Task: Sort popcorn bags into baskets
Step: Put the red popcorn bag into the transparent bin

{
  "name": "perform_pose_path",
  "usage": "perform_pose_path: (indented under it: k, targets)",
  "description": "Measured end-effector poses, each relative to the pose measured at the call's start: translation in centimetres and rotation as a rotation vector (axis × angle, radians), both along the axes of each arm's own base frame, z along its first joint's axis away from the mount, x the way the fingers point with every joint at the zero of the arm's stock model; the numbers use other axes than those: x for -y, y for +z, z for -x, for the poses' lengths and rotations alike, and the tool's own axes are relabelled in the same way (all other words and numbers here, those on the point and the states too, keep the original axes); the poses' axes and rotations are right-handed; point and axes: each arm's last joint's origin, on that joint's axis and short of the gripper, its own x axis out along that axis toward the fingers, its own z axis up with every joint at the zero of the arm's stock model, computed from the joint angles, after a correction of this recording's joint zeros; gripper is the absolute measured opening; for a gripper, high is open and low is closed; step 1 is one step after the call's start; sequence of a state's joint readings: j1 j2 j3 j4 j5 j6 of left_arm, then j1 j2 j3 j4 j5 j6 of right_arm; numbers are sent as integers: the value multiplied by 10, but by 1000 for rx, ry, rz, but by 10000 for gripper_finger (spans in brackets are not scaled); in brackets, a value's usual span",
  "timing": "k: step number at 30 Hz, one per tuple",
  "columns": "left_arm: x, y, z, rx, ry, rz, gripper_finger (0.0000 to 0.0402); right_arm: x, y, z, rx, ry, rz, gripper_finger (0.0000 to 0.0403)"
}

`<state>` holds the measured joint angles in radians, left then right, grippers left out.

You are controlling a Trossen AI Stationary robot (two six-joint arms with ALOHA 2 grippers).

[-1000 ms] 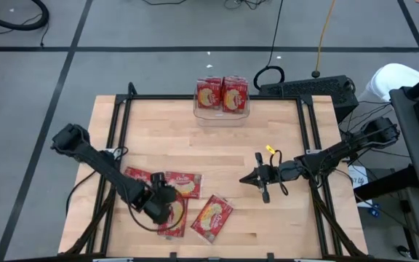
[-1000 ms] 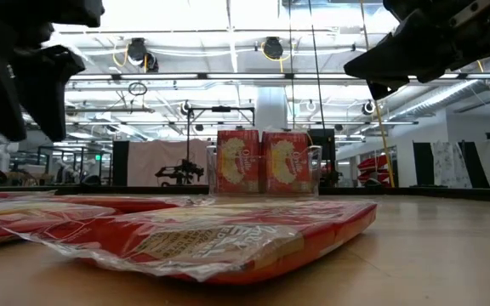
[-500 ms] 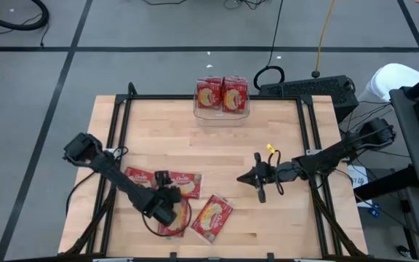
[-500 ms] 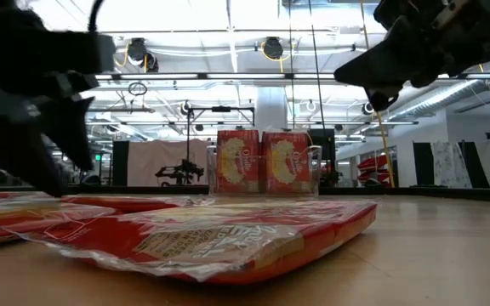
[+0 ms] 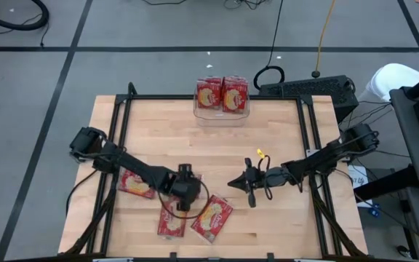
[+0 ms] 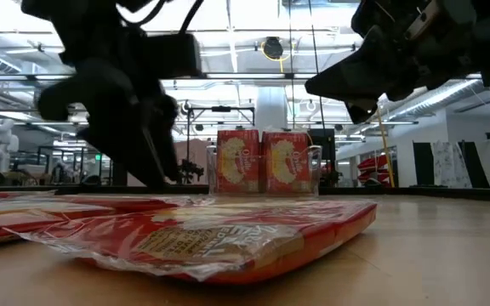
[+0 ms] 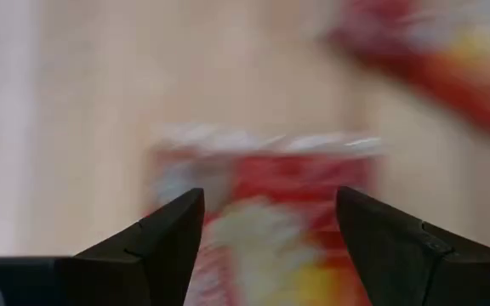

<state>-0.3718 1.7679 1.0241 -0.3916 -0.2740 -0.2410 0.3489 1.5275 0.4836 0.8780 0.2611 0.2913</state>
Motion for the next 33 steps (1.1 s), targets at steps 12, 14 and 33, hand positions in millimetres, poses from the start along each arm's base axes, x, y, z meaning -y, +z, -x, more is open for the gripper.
perform_pose_path:
  k: [12, 14, 33]
  targets:
    - [-34, -14, -15, -26, 7, -92, 273, -1, -4, -3, -18, 5, 25, 2]
    - [-46, -19, -18, -45, 34, -107, 273, -1, -4, -3, -18, 5, 25, 2]
    - [-129, 48, 24, -86, 584, 106, 273, -1, -6, -3, -36, 6, 36, 2]
